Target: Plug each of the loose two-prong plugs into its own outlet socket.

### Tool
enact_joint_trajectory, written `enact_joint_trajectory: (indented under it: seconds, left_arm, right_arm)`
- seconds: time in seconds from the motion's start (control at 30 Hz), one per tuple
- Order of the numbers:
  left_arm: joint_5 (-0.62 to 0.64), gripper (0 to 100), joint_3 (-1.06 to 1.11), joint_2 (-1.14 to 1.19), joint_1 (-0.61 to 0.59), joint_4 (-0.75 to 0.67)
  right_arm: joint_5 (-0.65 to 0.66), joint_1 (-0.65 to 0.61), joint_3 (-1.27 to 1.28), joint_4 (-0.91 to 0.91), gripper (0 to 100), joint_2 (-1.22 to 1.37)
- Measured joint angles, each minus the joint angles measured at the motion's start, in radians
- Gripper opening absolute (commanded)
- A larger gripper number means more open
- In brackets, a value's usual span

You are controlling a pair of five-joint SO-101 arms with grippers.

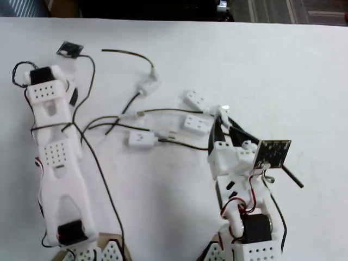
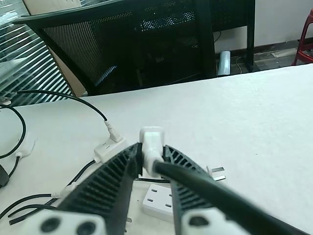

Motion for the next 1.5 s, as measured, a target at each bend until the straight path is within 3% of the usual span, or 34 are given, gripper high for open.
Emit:
enact_joint_trajectory:
  seconds: [0.3, 0.47, 0.73, 1.07, 1.5]
  left_arm:
    - [0.000, 2, 0.009, -0.086, -0.005, 0.037]
    - [0.000, 2, 0.143, -0.203, -0.005, 0.037]
    - [0.002, 2, 0.651, -0.595, 0.011, 0.037]
    - [-0.006, 2, 1.358, -1.211, 0.124, 0.035]
    - [-0.058, 2, 2.085, -1.984, 0.253, -0.032]
  right_arm:
    - [0.000, 0.000, 0.000, 0.000, 1.7, 0.000]
    - [0.000, 0.000, 0.000, 0.000, 1.7, 0.000]
    - [0.000, 0.000, 0.000, 0.000, 1.7, 0.000]
    - [0.000, 0.000, 0.000, 0.000, 1.7, 0.000]
    - [0.000, 0.000, 0.000, 0.000, 1.7, 0.000]
